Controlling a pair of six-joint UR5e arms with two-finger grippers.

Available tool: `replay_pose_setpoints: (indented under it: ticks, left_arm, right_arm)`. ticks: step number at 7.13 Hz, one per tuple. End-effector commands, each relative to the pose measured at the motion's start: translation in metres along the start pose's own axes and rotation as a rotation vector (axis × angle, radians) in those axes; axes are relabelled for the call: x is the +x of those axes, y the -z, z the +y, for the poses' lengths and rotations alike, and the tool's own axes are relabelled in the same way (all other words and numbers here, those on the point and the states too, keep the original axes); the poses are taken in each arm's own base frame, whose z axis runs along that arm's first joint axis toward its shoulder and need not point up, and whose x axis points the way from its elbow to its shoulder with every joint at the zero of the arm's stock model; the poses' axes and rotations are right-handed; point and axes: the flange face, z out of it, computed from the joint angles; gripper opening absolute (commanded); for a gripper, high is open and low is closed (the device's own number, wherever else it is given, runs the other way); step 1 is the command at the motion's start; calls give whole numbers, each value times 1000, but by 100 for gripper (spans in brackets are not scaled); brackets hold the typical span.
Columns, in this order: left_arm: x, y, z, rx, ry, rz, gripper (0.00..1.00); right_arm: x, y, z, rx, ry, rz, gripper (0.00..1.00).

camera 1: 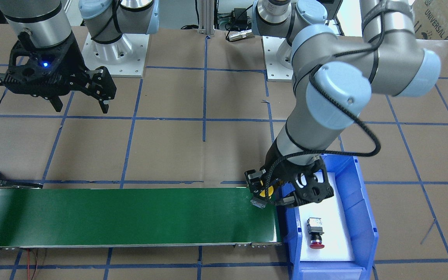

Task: Transport two buttons from left to right
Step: 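Carry the yellow button to the conveyor and release it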

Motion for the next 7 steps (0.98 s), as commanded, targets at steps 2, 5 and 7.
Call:
replay_pose_setpoints:
  ticks: [2, 5, 7]
  left_arm:
    - [5, -50, -15, -7, -1, 5, 3]
    - [6, -64, -17, -20, -1, 15, 3]
    - [6, -70, -19, -22, -1, 15, 38]
  right_arm:
    - [5, -4, -1, -6, -16, -13, 100]
    - [3, -6, 0, -8, -14, -15, 100]
    - [3, -6, 0, -8, -17, -15, 100]
